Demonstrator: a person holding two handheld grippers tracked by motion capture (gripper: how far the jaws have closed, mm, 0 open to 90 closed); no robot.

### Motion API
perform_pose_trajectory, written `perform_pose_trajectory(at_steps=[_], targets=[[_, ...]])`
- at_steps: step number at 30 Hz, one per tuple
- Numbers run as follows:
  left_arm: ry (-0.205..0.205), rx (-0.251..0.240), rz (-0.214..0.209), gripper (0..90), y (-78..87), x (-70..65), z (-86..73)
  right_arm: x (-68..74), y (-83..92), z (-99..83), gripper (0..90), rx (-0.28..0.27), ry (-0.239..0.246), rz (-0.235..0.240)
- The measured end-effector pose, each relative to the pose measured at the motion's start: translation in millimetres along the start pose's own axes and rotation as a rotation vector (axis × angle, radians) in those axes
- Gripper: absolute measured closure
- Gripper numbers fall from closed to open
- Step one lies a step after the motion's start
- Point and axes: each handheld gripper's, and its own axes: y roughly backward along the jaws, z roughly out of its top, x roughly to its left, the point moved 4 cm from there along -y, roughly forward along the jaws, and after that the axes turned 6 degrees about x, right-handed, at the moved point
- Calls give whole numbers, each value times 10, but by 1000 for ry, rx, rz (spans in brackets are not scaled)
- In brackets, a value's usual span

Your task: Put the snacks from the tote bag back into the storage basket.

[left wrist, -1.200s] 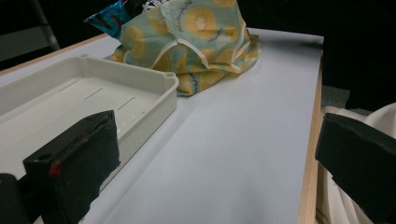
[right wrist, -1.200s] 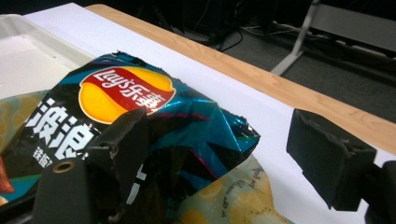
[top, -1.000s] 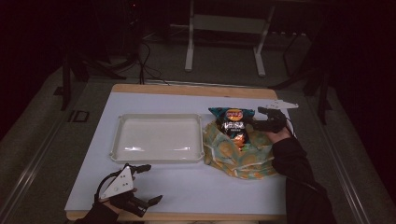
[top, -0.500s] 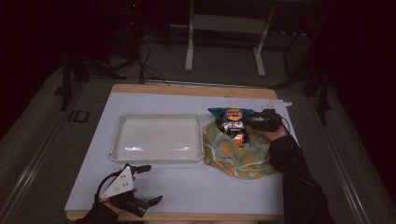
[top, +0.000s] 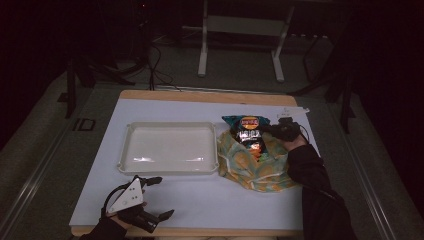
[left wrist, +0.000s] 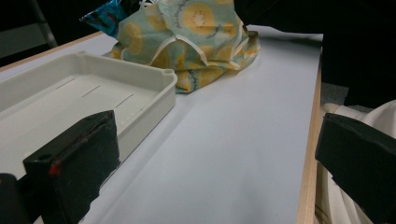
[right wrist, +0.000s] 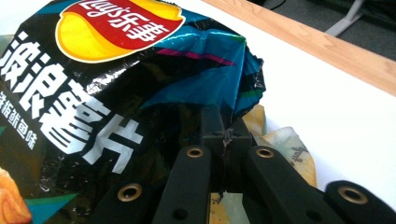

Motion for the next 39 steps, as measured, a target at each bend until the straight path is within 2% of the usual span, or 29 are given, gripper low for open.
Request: perform_pose_trajectory(at_steps=[11, 18, 23, 25, 39], targets=[[5, -7, 10, 2, 7, 12, 5, 131, 195, 134, 900, -49, 32, 49], [6, -7, 13, 2, 5, 15, 5, 205, 303, 195, 900, -78, 61, 52], [11, -7, 15, 2, 2, 17, 5, 237, 435, 261, 900, -121, 58, 69], [10, -6, 14, 2, 0, 17, 4, 270, 518, 308, 900, -143, 72, 73], [10, -6, 17, 3, -1, 25, 4, 337, 837, 526, 900, -224, 73, 67]])
